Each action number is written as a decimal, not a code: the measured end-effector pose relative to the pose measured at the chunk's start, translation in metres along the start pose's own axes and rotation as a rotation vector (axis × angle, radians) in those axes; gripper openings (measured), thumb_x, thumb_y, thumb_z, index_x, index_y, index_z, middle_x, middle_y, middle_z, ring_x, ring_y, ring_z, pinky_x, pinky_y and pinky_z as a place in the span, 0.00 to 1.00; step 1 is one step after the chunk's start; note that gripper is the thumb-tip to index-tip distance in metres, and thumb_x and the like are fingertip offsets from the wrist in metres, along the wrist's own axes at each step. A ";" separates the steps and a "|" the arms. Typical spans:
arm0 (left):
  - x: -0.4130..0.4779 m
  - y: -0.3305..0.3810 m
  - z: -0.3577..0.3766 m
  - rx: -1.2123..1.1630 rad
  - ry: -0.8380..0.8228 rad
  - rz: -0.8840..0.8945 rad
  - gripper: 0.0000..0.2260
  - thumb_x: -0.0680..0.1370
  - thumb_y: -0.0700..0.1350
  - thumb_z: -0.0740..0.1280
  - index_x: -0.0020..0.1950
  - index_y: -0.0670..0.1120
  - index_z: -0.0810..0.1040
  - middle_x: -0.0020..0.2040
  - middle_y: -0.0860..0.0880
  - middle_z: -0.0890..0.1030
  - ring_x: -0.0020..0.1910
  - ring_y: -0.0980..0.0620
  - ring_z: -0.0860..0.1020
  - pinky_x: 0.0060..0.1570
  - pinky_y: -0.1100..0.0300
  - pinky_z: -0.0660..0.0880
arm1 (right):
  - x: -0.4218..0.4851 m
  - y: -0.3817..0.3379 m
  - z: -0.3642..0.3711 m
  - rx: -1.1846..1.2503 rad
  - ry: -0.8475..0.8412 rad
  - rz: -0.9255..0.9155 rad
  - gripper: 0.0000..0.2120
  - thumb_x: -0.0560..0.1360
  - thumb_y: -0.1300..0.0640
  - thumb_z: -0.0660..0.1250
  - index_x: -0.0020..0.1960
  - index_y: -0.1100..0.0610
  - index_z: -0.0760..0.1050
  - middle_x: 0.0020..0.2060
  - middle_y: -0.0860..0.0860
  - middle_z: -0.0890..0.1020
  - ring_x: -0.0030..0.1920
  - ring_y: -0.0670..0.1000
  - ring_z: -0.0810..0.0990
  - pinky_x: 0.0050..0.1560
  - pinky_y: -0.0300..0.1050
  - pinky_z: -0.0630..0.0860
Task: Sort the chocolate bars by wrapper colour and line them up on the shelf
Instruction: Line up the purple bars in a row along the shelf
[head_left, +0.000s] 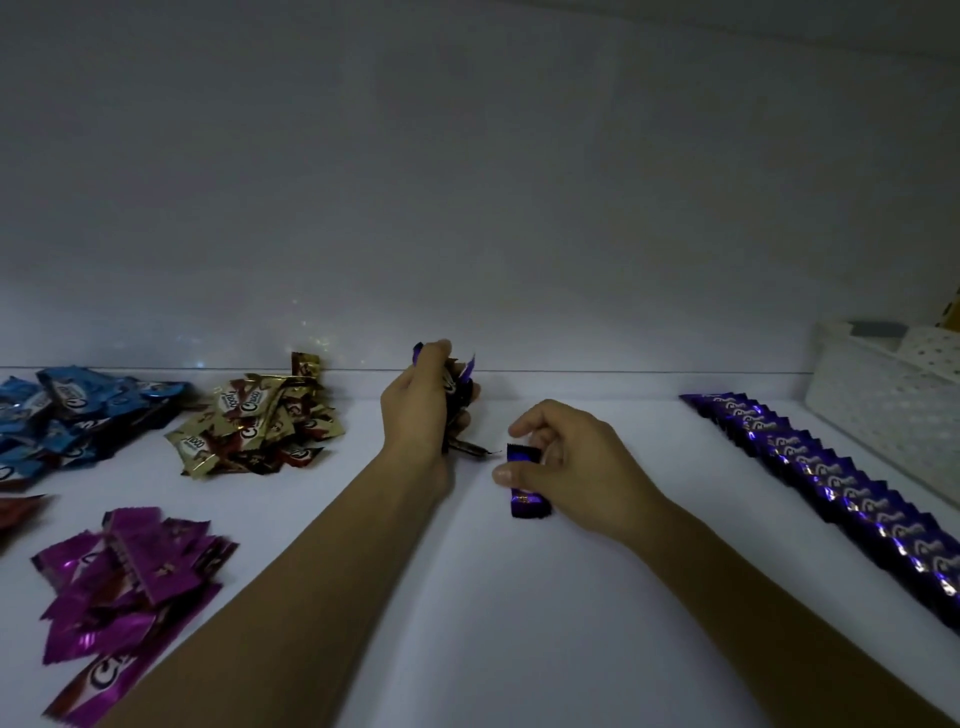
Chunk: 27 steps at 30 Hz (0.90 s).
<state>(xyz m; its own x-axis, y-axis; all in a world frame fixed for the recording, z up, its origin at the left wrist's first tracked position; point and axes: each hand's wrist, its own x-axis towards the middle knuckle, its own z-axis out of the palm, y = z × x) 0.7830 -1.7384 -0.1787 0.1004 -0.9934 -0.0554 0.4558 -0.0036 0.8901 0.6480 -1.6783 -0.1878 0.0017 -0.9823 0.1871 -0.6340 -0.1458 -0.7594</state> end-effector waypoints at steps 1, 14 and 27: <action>0.000 0.000 0.000 -0.025 -0.001 -0.016 0.10 0.76 0.51 0.66 0.39 0.46 0.76 0.28 0.51 0.80 0.31 0.54 0.77 0.30 0.62 0.71 | 0.001 -0.001 0.004 0.005 0.006 0.009 0.18 0.68 0.53 0.76 0.55 0.49 0.75 0.41 0.43 0.75 0.38 0.42 0.76 0.41 0.34 0.73; -0.003 0.005 -0.002 -0.261 -0.124 -0.264 0.16 0.75 0.58 0.66 0.43 0.45 0.75 0.33 0.48 0.76 0.23 0.55 0.71 0.18 0.67 0.64 | 0.006 -0.001 -0.009 0.492 0.161 0.050 0.05 0.74 0.64 0.69 0.41 0.56 0.80 0.27 0.47 0.80 0.27 0.43 0.76 0.29 0.36 0.73; -0.019 -0.006 0.011 0.031 -0.328 -0.083 0.13 0.69 0.48 0.74 0.46 0.40 0.81 0.40 0.41 0.83 0.38 0.47 0.82 0.37 0.58 0.79 | 0.005 -0.001 -0.024 0.641 0.096 0.107 0.08 0.74 0.65 0.68 0.52 0.59 0.80 0.37 0.52 0.84 0.30 0.43 0.78 0.31 0.33 0.72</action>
<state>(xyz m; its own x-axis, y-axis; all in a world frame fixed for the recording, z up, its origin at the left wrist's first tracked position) 0.7689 -1.7208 -0.1781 -0.2282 -0.9735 0.0158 0.4226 -0.0844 0.9024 0.6300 -1.6804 -0.1706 -0.1234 -0.9848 0.1218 -0.0403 -0.1177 -0.9922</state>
